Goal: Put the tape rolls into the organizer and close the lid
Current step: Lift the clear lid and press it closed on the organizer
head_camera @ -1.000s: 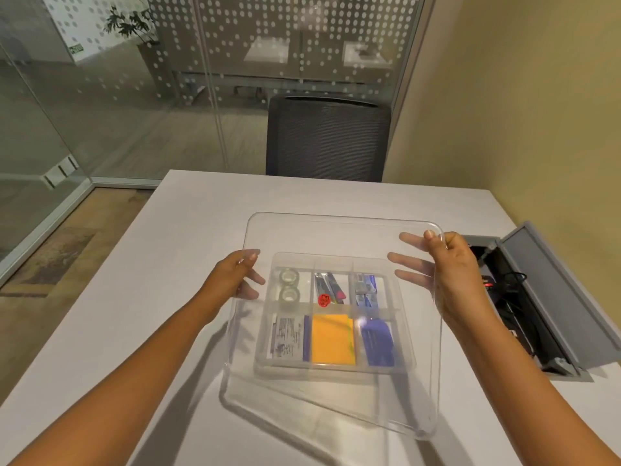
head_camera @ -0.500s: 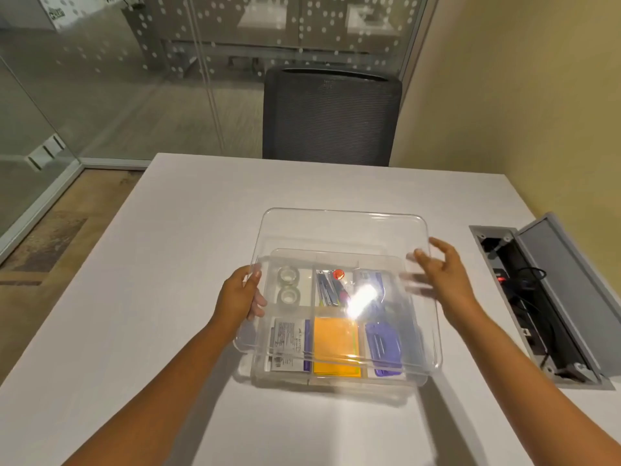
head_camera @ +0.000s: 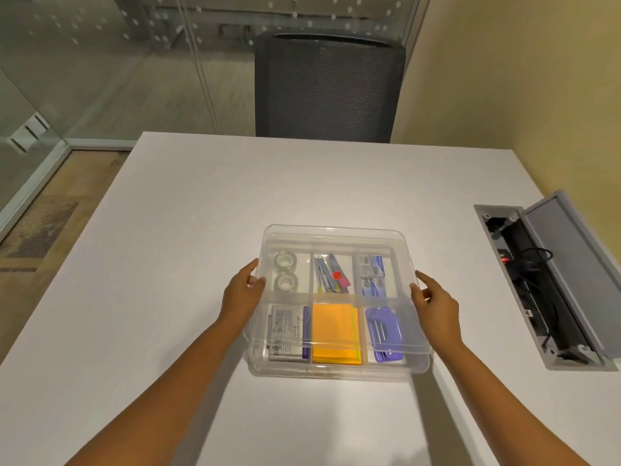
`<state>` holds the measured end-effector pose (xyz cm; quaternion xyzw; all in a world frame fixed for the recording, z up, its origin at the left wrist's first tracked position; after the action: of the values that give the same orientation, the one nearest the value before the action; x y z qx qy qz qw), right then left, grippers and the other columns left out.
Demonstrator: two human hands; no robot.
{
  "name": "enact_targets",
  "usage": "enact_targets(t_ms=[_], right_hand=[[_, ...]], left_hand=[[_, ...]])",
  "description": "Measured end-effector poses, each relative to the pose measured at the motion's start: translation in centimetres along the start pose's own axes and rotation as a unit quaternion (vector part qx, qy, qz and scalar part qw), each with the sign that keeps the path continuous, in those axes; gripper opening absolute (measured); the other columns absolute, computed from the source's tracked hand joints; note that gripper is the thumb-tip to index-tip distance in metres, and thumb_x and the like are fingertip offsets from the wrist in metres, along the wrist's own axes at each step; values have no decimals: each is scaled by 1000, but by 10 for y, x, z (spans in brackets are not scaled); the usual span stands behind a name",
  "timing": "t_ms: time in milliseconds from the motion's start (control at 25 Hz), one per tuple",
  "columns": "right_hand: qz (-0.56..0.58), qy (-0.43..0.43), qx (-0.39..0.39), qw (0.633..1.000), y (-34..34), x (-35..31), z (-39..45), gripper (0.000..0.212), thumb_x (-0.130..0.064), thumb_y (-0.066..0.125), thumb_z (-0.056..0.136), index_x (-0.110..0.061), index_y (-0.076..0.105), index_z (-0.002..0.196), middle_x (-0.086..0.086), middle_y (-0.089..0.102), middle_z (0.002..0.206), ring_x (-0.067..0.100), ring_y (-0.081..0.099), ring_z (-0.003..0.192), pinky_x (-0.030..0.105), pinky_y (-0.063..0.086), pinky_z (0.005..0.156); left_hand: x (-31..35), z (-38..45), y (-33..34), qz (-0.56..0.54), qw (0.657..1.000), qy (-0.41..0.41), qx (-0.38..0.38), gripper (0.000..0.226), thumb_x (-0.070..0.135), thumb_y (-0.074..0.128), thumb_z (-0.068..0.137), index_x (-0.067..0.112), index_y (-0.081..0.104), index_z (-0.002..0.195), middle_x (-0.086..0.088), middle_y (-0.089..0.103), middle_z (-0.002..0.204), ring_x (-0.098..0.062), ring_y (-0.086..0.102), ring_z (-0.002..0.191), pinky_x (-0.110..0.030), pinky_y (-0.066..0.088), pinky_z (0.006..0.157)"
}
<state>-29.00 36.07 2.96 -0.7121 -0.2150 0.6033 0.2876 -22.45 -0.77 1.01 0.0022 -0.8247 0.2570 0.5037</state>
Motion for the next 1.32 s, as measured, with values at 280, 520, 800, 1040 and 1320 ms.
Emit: enact_targets(t_ms=[280, 520, 800, 1040, 1320], right_hand=[[-32, 1, 34, 999, -6, 9, -19, 33, -23, 49, 95, -13, 54, 125, 4, 58, 67, 22, 56, 62, 28, 42, 63], [-76, -22, 38, 996, -4, 7, -26, 35, -24, 49, 94, -13, 52, 128, 12, 60, 96, 20, 51, 75, 28, 40, 70], [-94, 19, 30, 995, 8, 27, -29, 35, -31, 44, 96, -8, 52, 121, 16, 65, 91, 26, 56, 73, 30, 42, 65], [-97, 53, 18, 994, 21, 46, -31, 40, -37, 31, 99, -9, 53, 119, 22, 68, 101, 39, 62, 88, 33, 42, 69], [-108, 34, -14, 993, 23, 39, -27, 43, -37, 28, 99, -16, 44, 133, 17, 62, 118, 36, 59, 100, 38, 46, 78]], left_hand=[[-12, -20, 9, 38, 998, 32, 37, 47, 13, 48, 93, 18, 38, 138, -16, 49, 126, -29, 53, 110, -41, 45, 95], [-22, -28, 13, 64, 994, 34, 77, 47, 12, 51, 92, 19, 39, 138, -15, 45, 128, -31, 44, 120, -46, 43, 97], [-29, -30, 21, 121, 988, 87, 28, 53, 21, 45, 95, 23, 24, 144, -16, 46, 133, -32, 45, 122, -49, 41, 102], [-31, -38, 24, 201, 972, 116, 30, 60, 43, 28, 91, 31, 6, 146, -14, 53, 116, -24, 57, 107, -36, 51, 82], [-31, -36, 26, 288, 950, 110, 52, 57, 38, 35, 93, 22, 17, 145, -13, 39, 144, -30, 45, 125, -48, 45, 97]])
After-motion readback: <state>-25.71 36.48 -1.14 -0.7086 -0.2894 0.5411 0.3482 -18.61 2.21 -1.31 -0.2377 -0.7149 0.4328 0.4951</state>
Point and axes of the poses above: each hand's wrist, its own z-axis towards the middle knuckle, its own y-axis out of the palm, x = y × z, the point moved 9 cm from there along z, towards the middle knuckle
